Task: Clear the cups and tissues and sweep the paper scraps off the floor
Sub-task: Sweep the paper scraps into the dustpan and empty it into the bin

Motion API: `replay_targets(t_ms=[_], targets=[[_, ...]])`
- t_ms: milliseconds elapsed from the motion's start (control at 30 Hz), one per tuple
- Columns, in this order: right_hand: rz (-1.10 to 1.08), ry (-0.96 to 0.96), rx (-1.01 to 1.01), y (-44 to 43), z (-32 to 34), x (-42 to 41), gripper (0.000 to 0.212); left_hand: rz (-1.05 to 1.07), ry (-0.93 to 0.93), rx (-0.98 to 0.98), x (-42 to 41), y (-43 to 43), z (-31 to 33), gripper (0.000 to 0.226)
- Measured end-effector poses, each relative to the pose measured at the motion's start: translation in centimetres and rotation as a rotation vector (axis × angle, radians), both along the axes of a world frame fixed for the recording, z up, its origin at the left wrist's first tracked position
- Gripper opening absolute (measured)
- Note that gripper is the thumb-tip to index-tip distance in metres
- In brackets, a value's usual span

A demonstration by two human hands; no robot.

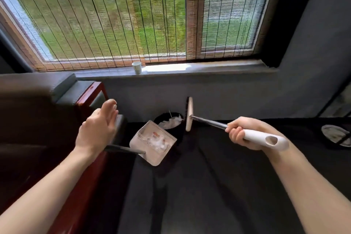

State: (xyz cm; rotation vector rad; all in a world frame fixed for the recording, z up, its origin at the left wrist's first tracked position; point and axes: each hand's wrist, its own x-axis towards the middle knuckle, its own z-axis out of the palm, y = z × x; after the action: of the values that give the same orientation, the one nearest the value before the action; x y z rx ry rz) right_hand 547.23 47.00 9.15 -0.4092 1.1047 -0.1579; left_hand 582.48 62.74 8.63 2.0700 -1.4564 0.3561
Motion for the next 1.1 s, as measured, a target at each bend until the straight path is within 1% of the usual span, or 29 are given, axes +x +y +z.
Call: replay_targets(t_ms=[100, 167, 267, 300, 367, 433, 533, 633, 700, 733, 767, 800, 867, 900, 933, 967, 1000, 1033, 1100], targets=[[0.006, 0.006, -0.005, -1.4, 0.9, -1.9, 0.047, -0.003, -0.068, -0.038, -0.8, -1.6, 1.8, 0.024], [-0.007, -0.006, 0.008, -2.1, 1.0, -3.0, 0.043, -0.026, -0.132, -0.071, -1.1, -2.9, 2.8, 0.025], [-0.031, -0.034, 0.033, -2.6, 0.4, -4.6, 0.036, -0.045, -0.197, -0.061, -0.8, -5.3, 3.9, 0.023], [-0.038, -0.039, 0.043, -2.7, -0.1, -5.3, 0.037, -0.053, -0.246, -0.084, -0.8, -6.1, 4.0, 0.022], [-0.060, -0.053, 0.072, -2.9, -0.7, -6.4, 0.036, -0.088, -0.433, -0.093, -1.1, -7.7, 3.9, 0.018], [-0.078, -0.076, 0.102, -2.9, -1.3, -7.4, 0.028, -0.143, -0.593, -0.070, -1.7, -9.1, 3.6, 0.024], [-0.113, -0.095, 0.142, -2.5, -2.7, -8.1, 0.025, -0.310, -0.717, -0.068, -2.7, -10.9, 1.1, 0.034], [-0.109, -0.127, 0.174, -2.5, -3.6, -7.7, 0.019, -0.476, -0.693, 0.083, -4.0, -11.8, -4.1, 0.040], [-0.088, -0.126, 0.179, -2.6, -3.9, -7.0, 0.026, -0.586, -0.659, 0.266, -4.8, -12.1, -7.3, 0.044], [-0.076, -0.124, 0.168, -2.7, -3.9, -6.7, 0.023, -0.621, -0.669, 0.342, -5.0, -12.4, -8.4, 0.046], [-0.074, -0.122, 0.153, -2.7, -3.9, -6.3, 0.015, -0.651, -0.690, 0.415, -5.1, -12.7, -9.1, 0.047], [-0.086, -0.119, 0.129, -2.7, -3.9, -5.8, 0.012, -0.685, -0.715, 0.477, -5.1, -13.1, -9.5, 0.046], [-0.133, -0.121, 0.099, -2.9, -4.9, -5.2, 0.027, -0.726, -0.677, 0.694, -5.1, -13.8, -10.1, 0.031], [-0.160, -0.137, 0.103, -3.1, -5.2, -4.9, 0.033, -0.770, -0.644, 0.795, -5.1, -14.1, -10.4, 0.032], [-0.169, -0.146, 0.114, -3.3, -5.5, -4.4, 0.040, -0.822, -0.612, 0.820, -5.1, -14.3, -10.7, 0.040], [-0.185, -0.126, 0.127, -3.4, -5.6, -3.9, 0.048, -0.836, -0.628, 0.809, -5.3, -14.5, -10.6, 0.044], [-0.175, -0.107, 0.130, -3.7, -5.8, -3.4, 0.056, -0.826, -0.669, 0.790, -5.5, -14.6, -10.5, 0.043], [-0.164, -0.088, 0.112, -3.9, -5.9, -2.8, 0.058, -0.827, -0.724, 0.780, -5.5, -14.7, -10.4, 0.040], [-0.158, -0.035, 0.070, -4.2, -6.0, -1.5, 0.054, -0.866, -0.830, 0.644, -5.3, -15.2, -10.4, 0.032]])
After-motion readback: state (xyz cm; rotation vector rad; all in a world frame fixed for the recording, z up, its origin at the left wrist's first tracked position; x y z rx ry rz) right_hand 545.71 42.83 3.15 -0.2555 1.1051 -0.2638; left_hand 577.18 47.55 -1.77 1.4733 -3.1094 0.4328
